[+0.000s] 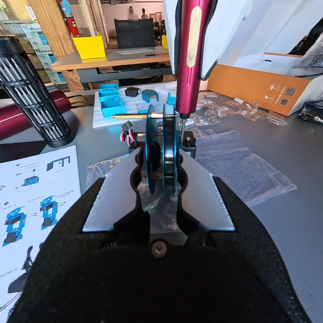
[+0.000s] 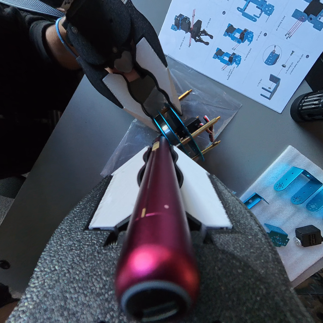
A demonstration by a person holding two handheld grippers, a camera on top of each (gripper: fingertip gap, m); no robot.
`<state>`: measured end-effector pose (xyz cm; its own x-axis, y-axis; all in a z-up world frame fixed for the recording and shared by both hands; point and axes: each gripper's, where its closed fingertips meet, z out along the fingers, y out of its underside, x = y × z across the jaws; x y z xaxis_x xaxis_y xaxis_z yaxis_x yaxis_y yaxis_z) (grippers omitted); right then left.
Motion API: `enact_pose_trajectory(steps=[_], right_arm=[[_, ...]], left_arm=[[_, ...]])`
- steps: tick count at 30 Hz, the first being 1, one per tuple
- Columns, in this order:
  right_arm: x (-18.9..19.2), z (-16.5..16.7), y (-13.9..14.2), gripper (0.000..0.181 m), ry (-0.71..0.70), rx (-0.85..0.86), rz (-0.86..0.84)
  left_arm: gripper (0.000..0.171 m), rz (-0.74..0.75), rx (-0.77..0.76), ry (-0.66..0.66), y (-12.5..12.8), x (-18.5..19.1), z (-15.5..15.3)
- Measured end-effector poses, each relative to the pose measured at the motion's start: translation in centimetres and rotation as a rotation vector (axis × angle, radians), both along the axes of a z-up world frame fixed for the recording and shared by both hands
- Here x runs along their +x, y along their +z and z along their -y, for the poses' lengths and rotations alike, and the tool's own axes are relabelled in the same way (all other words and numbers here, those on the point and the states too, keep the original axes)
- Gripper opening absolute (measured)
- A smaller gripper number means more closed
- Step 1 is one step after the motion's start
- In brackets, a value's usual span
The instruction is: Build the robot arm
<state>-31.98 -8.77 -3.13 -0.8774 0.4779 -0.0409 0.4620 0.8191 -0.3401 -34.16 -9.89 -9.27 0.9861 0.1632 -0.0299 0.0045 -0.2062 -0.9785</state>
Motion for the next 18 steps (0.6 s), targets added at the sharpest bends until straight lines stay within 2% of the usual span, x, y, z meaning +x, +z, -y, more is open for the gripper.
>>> enact_pose_trajectory(steps=[3,5,7,9,13,15,18], right_arm=[[0.1,0.3,-0.1,0.022,0.01,-0.011,0.003],[0.1,0.6,-0.2,0.022,0.022,-0.024,0.006],[0.1,0.7,-0.3,0.022,0.027,-0.023,0.006],[0.0,0.7,-0.2,0.022,0.041,0.003,-0.018],[-0.1,0.6,-0.1,0.022,0.04,0.035,-0.033],[-0.1,0.4,0.0,0.022,0.04,0.053,-0.032],[-0.2,0.0,0.0,0.022,0.035,0.076,-0.028]], left_arm=[[0.048,-0.003,0.052,0.003,1.0,-0.2,0.5],[0.048,0.015,0.111,-0.036,2.3,-0.2,1.0],[0.049,0.064,0.147,-0.109,3.3,-0.2,1.7],[0.06,0.128,0.131,-0.213,3.4,0.3,2.3],[0.058,0.148,0.167,-0.252,5.1,-0.1,3.6],[0.051,0.137,0.178,-0.277,6.5,0.0,3.8],[0.046,0.082,0.177,-0.381,8.0,1.0,3.1]])
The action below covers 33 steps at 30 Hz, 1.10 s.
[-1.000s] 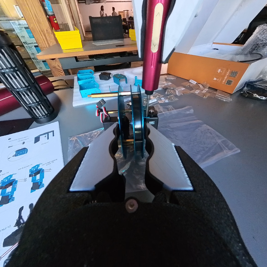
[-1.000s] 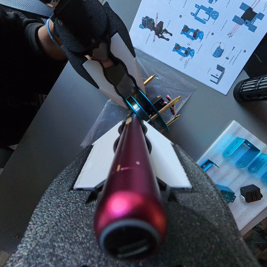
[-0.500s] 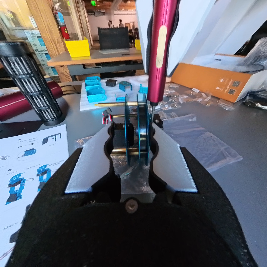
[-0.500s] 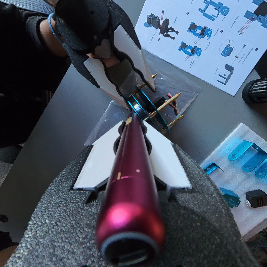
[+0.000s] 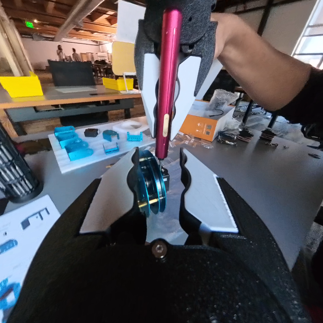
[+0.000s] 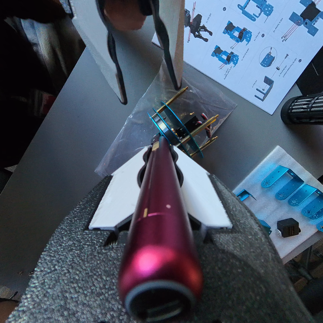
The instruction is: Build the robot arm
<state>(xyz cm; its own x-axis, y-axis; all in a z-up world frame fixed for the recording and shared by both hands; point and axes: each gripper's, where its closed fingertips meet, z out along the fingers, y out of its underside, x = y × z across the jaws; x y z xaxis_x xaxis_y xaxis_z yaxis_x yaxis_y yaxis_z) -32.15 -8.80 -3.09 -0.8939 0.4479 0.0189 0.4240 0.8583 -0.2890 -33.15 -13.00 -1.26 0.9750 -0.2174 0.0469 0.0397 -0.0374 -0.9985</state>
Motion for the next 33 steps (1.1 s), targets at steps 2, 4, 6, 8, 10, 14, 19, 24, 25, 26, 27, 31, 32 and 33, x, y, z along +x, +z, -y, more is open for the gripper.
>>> enact_pose_trajectory(steps=[2,4,6,8,10,14,19,24,25,26,27,31,32,33], right_arm=[[-0.1,-0.2,0.0,0.022,-0.005,0.004,0.004],[-0.2,-0.4,0.1,0.022,-0.016,-0.004,0.014],[-0.2,-0.5,0.0,0.022,-0.023,-0.018,0.024],[-0.2,-0.4,0.0,0.022,-0.02,-0.029,0.026],[-0.2,-0.3,0.0,0.022,-0.009,-0.032,0.025],[-0.1,-0.1,0.0,0.022,0.018,-0.02,0.023],[-0.2,0.1,-0.1,0.022,0.025,-0.012,0.045],[-0.3,0.3,-0.1,0.022,0.039,0.0,0.057],[-0.3,0.4,-0.2,0.022,0.041,0.001,0.06],[-0.3,0.5,-0.2,0.022,0.041,0.002,0.065],[-0.3,0.6,-0.2,0.022,0.045,0.004,0.066],[-0.3,0.6,-0.2,0.106,0.06,0.021,0.067],[-0.4,0.4,-0.1,0.105,0.052,0.026,0.068],[-0.4,0.1,-0.1,0.105,0.042,0.029,0.069]], left_arm=[[0.045,-0.023,-0.028,-0.014,-0.1,-0.3,-1.4],[0.045,-0.036,-0.091,-0.028,-1.2,-0.4,-2.6],[0.045,-0.043,-0.095,0.015,-1.8,-0.8,-3.2],[0.046,-0.049,-0.063,0.016,-1.7,-0.2,-3.3],[0.046,-0.089,-0.032,0.012,-1.7,0.4,-3.4],[0.046,-0.104,0.002,-0.058,-0.6,1.0,-3.7],[0.043,0.027,0.122,-0.19,5.2,0.5,-3.0],[0.037,0.023,0.101,-0.245,7.7,0.7,-4.1],[0.036,0.003,0.085,-0.225,7.7,0.5,-4.4],[0.035,-0.016,0.08,-0.217,7.7,0.7,-4.6],[0.035,-0.032,0.082,-0.212,7.8,0.9,-4.7],[0.025,-0.081,0.087,-0.183,8.2,1.5,-5.1],[0.025,-0.098,0.086,-0.164,8.3,1.4,-5.2],[0.021,-0.112,0.089,-0.136,8.3,1.1,-5.4]])
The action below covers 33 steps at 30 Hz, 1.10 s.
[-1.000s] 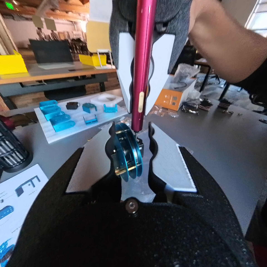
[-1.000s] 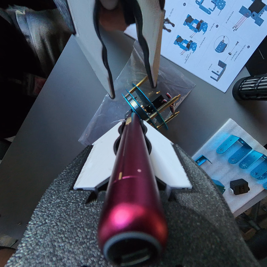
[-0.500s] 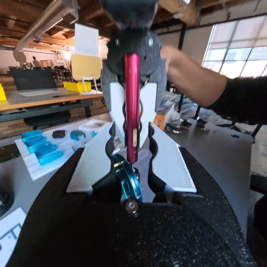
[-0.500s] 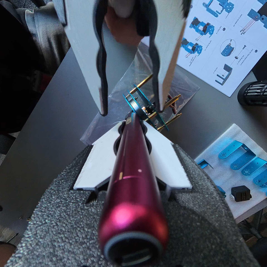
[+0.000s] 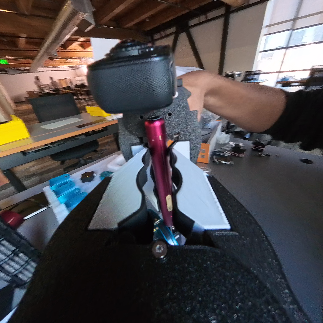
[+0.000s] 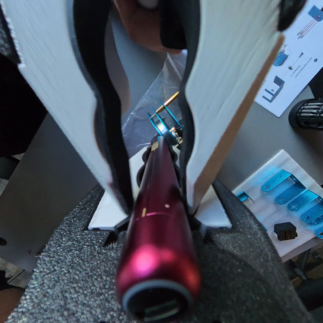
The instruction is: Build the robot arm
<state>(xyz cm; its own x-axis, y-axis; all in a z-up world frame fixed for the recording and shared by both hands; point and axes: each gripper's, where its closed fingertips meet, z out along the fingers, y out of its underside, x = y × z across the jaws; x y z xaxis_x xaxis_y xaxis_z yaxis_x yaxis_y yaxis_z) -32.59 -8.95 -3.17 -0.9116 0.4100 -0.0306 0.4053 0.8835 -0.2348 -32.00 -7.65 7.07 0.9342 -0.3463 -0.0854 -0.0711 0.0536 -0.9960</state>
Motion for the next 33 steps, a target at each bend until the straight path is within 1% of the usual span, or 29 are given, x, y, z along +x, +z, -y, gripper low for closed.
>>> enact_pose_trajectory(steps=[2,5,6,7,8,13,16,18,20,21,23,24,25,26,27,28,29,31,33], right_arm=[[-0.1,-0.3,0.1,0.104,-0.005,0.005,-0.004],[-0.2,-0.8,0.2,0.181,-0.018,0.014,-0.021],[-0.3,-0.9,0.2,0.177,-0.02,0.016,-0.036],[-0.4,-1.0,0.3,0.102,-0.026,0.014,-0.056],[-0.6,-1.0,0.3,0.021,-0.035,0.008,-0.075],[-0.7,-1.1,0.7,0.025,-0.09,-0.061,-0.187],[-0.8,-1.4,1.8,0.041,-0.193,-0.163,-0.32],[-0.9,-1.6,2.9,0.047,-0.316,-0.284,-0.466],[-0.8,-2.0,3.5,0.052,-0.478,-0.411,-0.636],[-0.8,-2.4,3.7,0.051,-0.585,-0.486,-0.725],[-0.2,-2.2,3.5,0.058,-0.759,-0.68,-0.812],[-0.1,-1.8,3.4,0.056,-0.816,-0.771,-0.854],[-0.3,-1.3,2.2,0.058,-0.826,-0.729,-0.855],[-0.7,-2.6,1.2,0.058,-0.902,-0.6,-0.912],[-0.9,-3.3,1.5,0.046,-0.973,-0.59,-0.995],[-1.0,-2.4,1.6,0.044,-0.956,-0.645,-1.006],[-1.2,-2.1,1.5,0.047,-0.96,-0.655,-1.012],[-1.5,-2.5,1.1,0.053,-0.97,-0.604,-1.047],[-1.3,-2.5,1.9,0.036,-0.935,-0.64,-1.098]], left_arm=[[0.02,-0.013,0.009,0.038,0.1,-0.2,-0.3],[0.019,-0.009,0.036,0.069,0.2,-0.2,-0.6],[0.019,-0.002,0.046,0.075,0.3,-0.3,-0.6],[0.019,0.007,0.052,0.08,0.3,-0.4,-0.7],[0.019,0.011,0.055,0.084,0.3,-0.4,-0.7],[0.019,-0.011,0.067,0.09,0.4,-0.1,-0.8],[0.019,-0.016,0.077,0.097,0.4,-0.1,-0.9],[0.02,-0.013,0.082,0.096,0.4,-0.2,-0.9],[0.02,-0.015,0.09,0.103,0.4,-0.4,-0.9],[0.02,-0.016,0.095,0.108,0.4,-0.5,-0.8],[0.02,-0.022,0.107,0.109,0.4,-0.5,-0.8],[0.02,-0.022,0.112,0.107,0.4,-0.5,-0.8],[0.02,-0.021,0.115,0.108,0.4,-0.5,-0.8],[0.02,-0.016,0.117,0.11,0.4,-0.6,-0.8],[0.02,-0.006,0.118,0.109,0.4,-0.7,-0.8],[0.02,0.005,0.117,0.104,0.5,-0.8,-0.8],[0.02,0.012,0.115,0.105,0.5,-1.0,-0.8],[0.02,0.027,0.102,0.105,0.5,-1.4,-0.9],[0.02,0.026,0.087,0.101,0.4,-1.5,-1.1]])
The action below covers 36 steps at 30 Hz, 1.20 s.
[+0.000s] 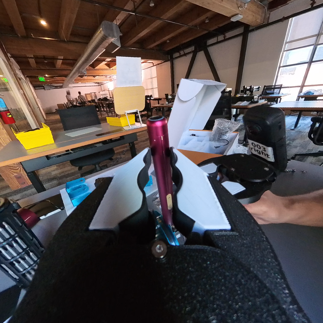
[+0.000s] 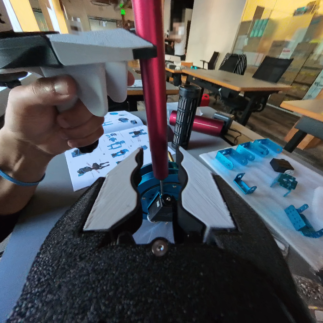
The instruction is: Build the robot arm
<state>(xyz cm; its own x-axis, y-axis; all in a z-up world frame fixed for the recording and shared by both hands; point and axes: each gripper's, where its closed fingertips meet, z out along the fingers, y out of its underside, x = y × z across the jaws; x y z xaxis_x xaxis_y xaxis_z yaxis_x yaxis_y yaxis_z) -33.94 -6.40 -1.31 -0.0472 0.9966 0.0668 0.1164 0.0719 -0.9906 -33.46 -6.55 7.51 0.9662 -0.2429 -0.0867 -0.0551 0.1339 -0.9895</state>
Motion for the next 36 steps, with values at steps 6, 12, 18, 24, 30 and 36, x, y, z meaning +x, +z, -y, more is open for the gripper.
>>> enact_pose_trajectory(steps=[6,12,18,24,30,36], right_arm=[[0.0,0.1,0.4,0.025,0.07,0.009,-0.017],[0.1,0.1,0.4,0.02,0.08,0.006,-0.009],[0.1,0.2,0.4,0.02,0.091,-0.01,-0.02],[0.1,0.4,0.3,0.019,0.108,-0.018,-0.016],[0.1,0.5,0.3,0.019,0.101,-0.019,-0.026],[0.2,0.4,0.4,0.019,0.083,-0.01,-0.011]], left_arm=[[0.02,-0.018,-0.031,-0.001,0.0,0.3,-0.5],[0.02,-0.031,-0.035,0.002,0.0,0.7,-0.6],[0.02,-0.034,-0.027,0.012,0.0,0.7,-0.5],[0.02,-0.042,-0.028,0.015,0.0,0.8,-0.5],[0.02,-0.047,-0.019,0.003,0.0,0.9,-0.6],[0.02,-0.049,-0.01,0.006,0.0,1.2,-0.4]])
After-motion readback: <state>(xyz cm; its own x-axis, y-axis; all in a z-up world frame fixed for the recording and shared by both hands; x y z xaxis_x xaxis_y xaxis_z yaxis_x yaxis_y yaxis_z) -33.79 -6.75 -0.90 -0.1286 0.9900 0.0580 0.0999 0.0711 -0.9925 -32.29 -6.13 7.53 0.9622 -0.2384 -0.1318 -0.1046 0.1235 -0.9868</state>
